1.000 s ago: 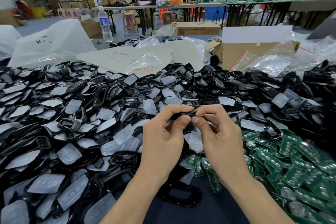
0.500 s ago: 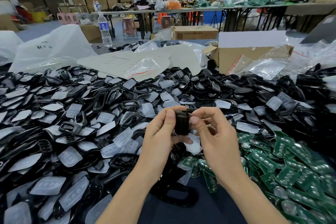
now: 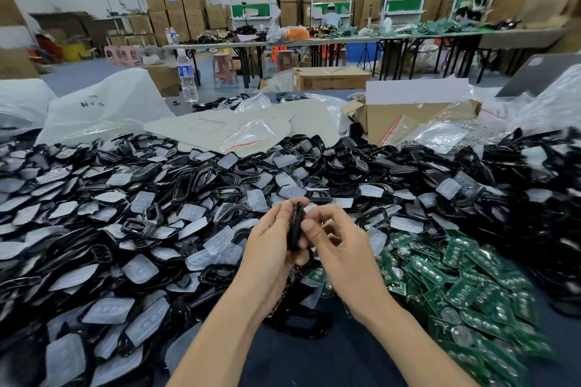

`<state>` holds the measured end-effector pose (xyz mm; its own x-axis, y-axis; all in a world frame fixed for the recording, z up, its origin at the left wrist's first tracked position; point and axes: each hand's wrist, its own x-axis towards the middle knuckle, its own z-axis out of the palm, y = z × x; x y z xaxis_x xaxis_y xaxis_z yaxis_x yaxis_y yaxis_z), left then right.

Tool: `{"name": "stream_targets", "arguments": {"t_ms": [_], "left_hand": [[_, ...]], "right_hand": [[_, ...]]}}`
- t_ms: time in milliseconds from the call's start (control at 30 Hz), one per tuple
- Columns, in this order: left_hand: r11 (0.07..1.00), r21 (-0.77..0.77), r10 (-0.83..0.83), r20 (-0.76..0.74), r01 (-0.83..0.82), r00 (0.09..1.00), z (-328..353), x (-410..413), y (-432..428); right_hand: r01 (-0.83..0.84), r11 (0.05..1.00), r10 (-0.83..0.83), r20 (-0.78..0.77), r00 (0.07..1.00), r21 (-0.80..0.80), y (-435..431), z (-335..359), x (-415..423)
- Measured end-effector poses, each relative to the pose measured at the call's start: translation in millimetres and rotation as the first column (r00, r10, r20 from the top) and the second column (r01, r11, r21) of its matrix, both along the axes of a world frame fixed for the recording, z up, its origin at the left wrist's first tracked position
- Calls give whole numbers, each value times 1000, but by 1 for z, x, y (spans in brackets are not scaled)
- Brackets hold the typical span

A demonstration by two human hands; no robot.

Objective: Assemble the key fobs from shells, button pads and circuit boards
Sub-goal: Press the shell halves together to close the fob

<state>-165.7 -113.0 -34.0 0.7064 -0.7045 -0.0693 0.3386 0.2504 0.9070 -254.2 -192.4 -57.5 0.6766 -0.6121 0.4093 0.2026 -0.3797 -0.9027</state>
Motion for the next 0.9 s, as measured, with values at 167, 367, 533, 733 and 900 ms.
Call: {"name": "stream_targets", "arguments": {"t_ms": [167,367,533,733,900], "left_hand": [[995,-71,63,-9,-64,998,12,-26,2],[984,-178,-23,24,27,999,35,-71,-6],[975,-149,-149,94,162,984,49,-131,-22],[917,-178,-338,132,358,932,50,-215,-42],[814,-15,-564,218,581,796,49,-302,-71]], "right_hand": [[25,997,-28,40,999,77,14,9,-16],[96,962,-137,148,979,256,22,28,-56],[29,820,-257,321,912,572,21,39,-106],[-22,672,-513,487,707,740,19,41,-178],[-29,536,-746,490,452,844,7,39,-255]]}}
